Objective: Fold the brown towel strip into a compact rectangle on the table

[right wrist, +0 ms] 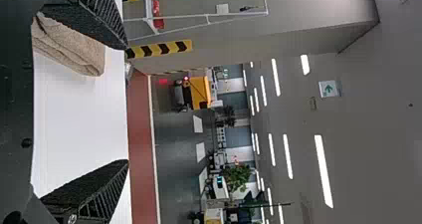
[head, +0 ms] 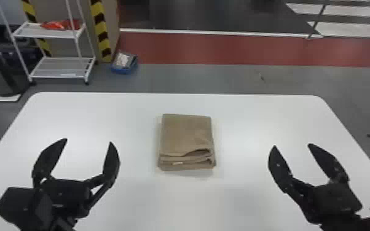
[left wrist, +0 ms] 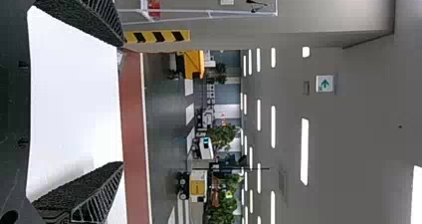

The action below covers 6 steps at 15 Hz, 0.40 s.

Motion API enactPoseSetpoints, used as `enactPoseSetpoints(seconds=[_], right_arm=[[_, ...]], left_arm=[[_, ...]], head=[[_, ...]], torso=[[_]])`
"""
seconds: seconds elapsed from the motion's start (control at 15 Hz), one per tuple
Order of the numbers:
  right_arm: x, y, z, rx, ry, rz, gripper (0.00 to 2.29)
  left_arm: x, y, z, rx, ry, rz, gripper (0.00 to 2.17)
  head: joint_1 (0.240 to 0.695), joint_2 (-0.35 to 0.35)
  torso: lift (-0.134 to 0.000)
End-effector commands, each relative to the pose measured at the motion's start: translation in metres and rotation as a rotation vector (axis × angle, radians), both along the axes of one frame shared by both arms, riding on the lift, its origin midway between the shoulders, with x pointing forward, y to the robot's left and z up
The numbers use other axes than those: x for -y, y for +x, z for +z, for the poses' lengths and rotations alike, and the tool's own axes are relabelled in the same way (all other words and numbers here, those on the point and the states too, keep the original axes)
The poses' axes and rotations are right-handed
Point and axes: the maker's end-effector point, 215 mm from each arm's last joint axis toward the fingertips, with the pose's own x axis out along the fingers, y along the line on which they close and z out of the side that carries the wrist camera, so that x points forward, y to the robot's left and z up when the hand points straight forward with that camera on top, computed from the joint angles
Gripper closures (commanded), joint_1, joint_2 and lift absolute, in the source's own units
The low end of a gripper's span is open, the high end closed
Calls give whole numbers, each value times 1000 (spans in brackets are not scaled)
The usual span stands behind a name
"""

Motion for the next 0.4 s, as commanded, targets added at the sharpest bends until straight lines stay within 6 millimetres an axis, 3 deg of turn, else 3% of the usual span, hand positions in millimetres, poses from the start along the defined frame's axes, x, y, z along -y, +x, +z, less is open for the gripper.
enactPoseSetpoints(seconds=[0.0, 0.33], right_arm=[[-1, 0, 1, 3, 1, 2, 70], [-2, 2, -2, -4, 5, 2, 73]], left_arm=[[0, 1, 1, 2, 0, 1, 22], [-1, 2, -1, -2, 5, 0, 22]], head=[[695, -67], [695, -66]], torso=[[-117], [-117]])
